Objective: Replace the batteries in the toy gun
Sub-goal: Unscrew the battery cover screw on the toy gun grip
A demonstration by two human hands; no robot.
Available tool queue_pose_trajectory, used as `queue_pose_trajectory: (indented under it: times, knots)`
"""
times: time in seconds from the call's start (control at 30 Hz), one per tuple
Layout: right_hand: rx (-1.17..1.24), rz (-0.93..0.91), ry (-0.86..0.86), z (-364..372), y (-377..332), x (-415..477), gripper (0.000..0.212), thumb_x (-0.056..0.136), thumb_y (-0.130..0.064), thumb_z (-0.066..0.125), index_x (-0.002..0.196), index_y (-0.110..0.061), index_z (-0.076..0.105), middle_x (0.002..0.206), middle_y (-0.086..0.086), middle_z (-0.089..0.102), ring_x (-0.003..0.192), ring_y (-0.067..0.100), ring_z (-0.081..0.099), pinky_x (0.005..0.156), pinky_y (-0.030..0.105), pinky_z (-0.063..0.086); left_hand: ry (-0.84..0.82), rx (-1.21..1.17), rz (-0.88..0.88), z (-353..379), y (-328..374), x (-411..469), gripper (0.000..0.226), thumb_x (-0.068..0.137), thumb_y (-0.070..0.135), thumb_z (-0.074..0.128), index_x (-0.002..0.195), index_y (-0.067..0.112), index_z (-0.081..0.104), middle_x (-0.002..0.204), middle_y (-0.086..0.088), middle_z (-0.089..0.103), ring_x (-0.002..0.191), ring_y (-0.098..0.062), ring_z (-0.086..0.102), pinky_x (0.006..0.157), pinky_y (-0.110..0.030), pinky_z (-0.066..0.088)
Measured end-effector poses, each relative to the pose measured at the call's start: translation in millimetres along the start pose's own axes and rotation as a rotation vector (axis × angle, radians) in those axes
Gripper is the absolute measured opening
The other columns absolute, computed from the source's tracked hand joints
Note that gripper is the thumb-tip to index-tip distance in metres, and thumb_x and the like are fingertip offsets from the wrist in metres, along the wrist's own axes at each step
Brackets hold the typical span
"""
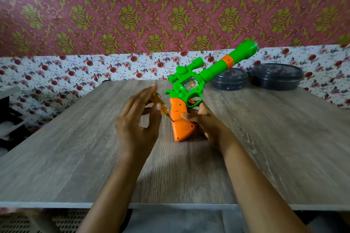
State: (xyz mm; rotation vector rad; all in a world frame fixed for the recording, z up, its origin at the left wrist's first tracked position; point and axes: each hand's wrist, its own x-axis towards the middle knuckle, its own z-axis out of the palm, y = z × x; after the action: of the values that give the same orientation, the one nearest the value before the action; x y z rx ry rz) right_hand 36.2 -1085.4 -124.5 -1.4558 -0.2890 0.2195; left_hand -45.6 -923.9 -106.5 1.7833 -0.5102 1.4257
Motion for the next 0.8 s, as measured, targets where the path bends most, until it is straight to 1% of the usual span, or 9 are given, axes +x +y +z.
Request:
queue_pose_trajectory:
  times: [0.1, 0.17, 0.23, 0.33, 0.43, 0.5, 0.6, 0.67, 0.8]
  knots:
    - [0.017, -0.005, -0.002, -0.5, 0.6, 0.1, 0.057, 0.086, -0.003, 0.058, 0.135, -0.013, 0.030, 0.128, 0.013, 0.057, 0.101, 0.020, 0.060, 0.082, 0.036, 0.051, 0.008, 0.050, 0.031, -0.8, -0.6, 1.0, 0.036, 0.089, 0.008, 0.051, 0.125, 0.013, 0.054, 0.111, -0.004, 0.065, 0.092, -0.006, 0.064, 0.073, -0.023, 0.056]
    - [0.017, -0.006, -0.007, -0.3, 0.5, -0.1, 0.057, 0.086, -0.002, 0.057, 0.135, -0.013, 0.030, 0.122, 0.010, 0.059, 0.095, 0.016, 0.062, 0.077, 0.031, 0.052, 0.021, 0.035, 0.038, -0.4, -1.4, 1.3, 0.035, 0.090, 0.009, 0.054, 0.125, 0.014, 0.055, 0.108, -0.001, 0.063, 0.090, 0.001, 0.062, 0.072, -0.020, 0.056]
    - [0.020, -0.008, -0.012, -0.4, 1.0, 0.1, 0.058, 0.086, -0.002, 0.057, 0.135, -0.012, 0.029, 0.125, 0.011, 0.058, 0.094, 0.014, 0.061, 0.076, 0.029, 0.051, 0.029, -0.014, 0.024, -0.3, -1.9, 0.8, 0.031, 0.088, 0.011, 0.060, 0.119, 0.016, 0.059, 0.102, -0.001, 0.062, 0.088, 0.004, 0.061, 0.069, -0.019, 0.055]
    - [0.030, -0.018, -0.017, -0.7, 1.9, 0.1, 0.059, 0.086, 0.000, 0.056, 0.136, -0.013, 0.028, 0.123, 0.011, 0.058, 0.092, 0.012, 0.062, 0.074, 0.028, 0.052, 0.058, -0.068, -0.030, -1.0, -3.1, 0.3, 0.025, 0.080, 0.018, 0.071, 0.098, 0.018, 0.054, 0.090, -0.006, 0.059, 0.077, -0.014, 0.062, 0.060, -0.026, 0.053]
    - [0.010, -0.023, -0.034, -0.8, 1.9, -0.6, 0.058, 0.087, -0.002, 0.055, 0.137, -0.014, 0.029, 0.116, 0.007, 0.060, 0.090, 0.009, 0.062, 0.071, 0.024, 0.052, 0.071, -0.094, -0.061, -0.1, -1.4, 0.3, 0.032, 0.075, 0.024, 0.075, 0.087, 0.025, 0.045, 0.090, 0.013, 0.054, 0.069, -0.006, 0.059, 0.057, -0.026, 0.051]
    - [0.010, -0.029, -0.039, -1.5, 2.6, -0.9, 0.057, 0.087, -0.002, 0.055, 0.136, -0.014, 0.029, 0.111, 0.004, 0.062, 0.092, 0.011, 0.063, 0.072, 0.026, 0.053, 0.047, -0.119, -0.075, 1.0, 2.4, -0.5, 0.036, 0.074, 0.026, 0.074, 0.086, 0.031, 0.040, 0.085, 0.020, 0.055, 0.064, -0.002, 0.057, 0.056, -0.024, 0.049]
    - [0.010, -0.025, -0.041, -2.3, 3.4, -1.0, 0.059, 0.087, -0.004, 0.056, 0.138, -0.015, 0.027, 0.123, 0.010, 0.060, 0.102, 0.019, 0.061, 0.082, 0.032, 0.051, 0.018, -0.105, -0.059, 1.4, 5.6, -3.2, 0.037, 0.076, 0.026, 0.073, 0.094, 0.031, 0.041, 0.079, 0.014, 0.056, 0.060, -0.011, 0.057, 0.051, -0.031, 0.048]
    - [0.002, -0.024, -0.040, -2.2, 2.7, -1.0, 0.062, 0.087, -0.005, 0.057, 0.139, -0.016, 0.025, 0.128, 0.011, 0.057, 0.102, 0.018, 0.060, 0.082, 0.032, 0.050, 0.017, -0.077, -0.053, 1.3, 5.0, -3.1, 0.032, 0.079, 0.026, 0.071, 0.095, 0.024, 0.044, 0.076, 0.006, 0.056, 0.060, -0.013, 0.057, 0.051, -0.036, 0.049]
    - [-0.007, -0.023, -0.037, -2.2, 1.6, -1.5, 0.061, 0.087, -0.006, 0.057, 0.138, -0.017, 0.026, 0.130, 0.011, 0.056, 0.097, 0.014, 0.061, 0.077, 0.028, 0.050, 0.002, -0.014, -0.006, 0.7, 2.9, -1.3, 0.020, 0.084, 0.022, 0.064, 0.097, 0.019, 0.050, 0.082, -0.005, 0.060, 0.064, -0.006, 0.057, 0.056, -0.028, 0.050]
